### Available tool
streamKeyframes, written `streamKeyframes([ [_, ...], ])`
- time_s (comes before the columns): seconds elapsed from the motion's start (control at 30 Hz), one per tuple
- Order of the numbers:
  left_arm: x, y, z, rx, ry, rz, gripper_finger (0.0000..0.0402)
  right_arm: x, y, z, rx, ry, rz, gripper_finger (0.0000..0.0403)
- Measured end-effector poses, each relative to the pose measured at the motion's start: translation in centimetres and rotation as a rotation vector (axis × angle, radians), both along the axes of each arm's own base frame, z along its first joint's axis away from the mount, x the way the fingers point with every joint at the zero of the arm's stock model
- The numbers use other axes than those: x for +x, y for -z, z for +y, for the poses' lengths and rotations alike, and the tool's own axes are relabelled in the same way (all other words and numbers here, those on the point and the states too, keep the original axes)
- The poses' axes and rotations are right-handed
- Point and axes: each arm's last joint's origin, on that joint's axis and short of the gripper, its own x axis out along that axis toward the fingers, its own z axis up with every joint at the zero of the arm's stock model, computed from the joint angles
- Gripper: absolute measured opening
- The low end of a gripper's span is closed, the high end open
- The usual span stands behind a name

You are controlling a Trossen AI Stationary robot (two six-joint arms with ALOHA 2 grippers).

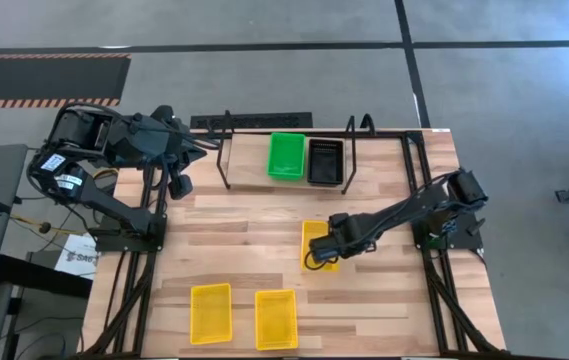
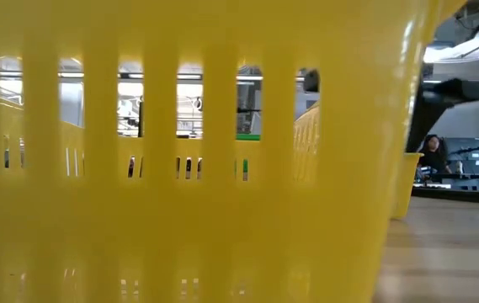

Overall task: Stack baskets on shelf by color
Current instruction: Put the top yellow basket on the shelf

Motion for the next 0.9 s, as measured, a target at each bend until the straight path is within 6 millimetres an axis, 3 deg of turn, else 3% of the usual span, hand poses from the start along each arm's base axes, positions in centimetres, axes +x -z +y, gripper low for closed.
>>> streamKeyframes([
  [0.2,0.0,0.0,0.0,-0.001,-0.001,-0.001,0.0,-0.2,1.3,-0.7,0.019,0.0,0.003,0.0175],
  [0.43,0.0,0.0,0.0,-0.013,-0.013,-0.008,0.0,0.7,1.5,-2.1,0.055,-0.102,-0.048,0.0023],
  [0.47,0.0,0.0,0.0,-0.014,-0.014,-0.008,0.0,0.8,1.5,-2.3,0.052,-0.113,-0.053,0.0015],
  [0.9,0.0,0.0,0.0,-0.032,-0.032,-0.018,0.0,1.4,1.4,-2.8,0.049,-0.164,-0.103,0.0007],
])
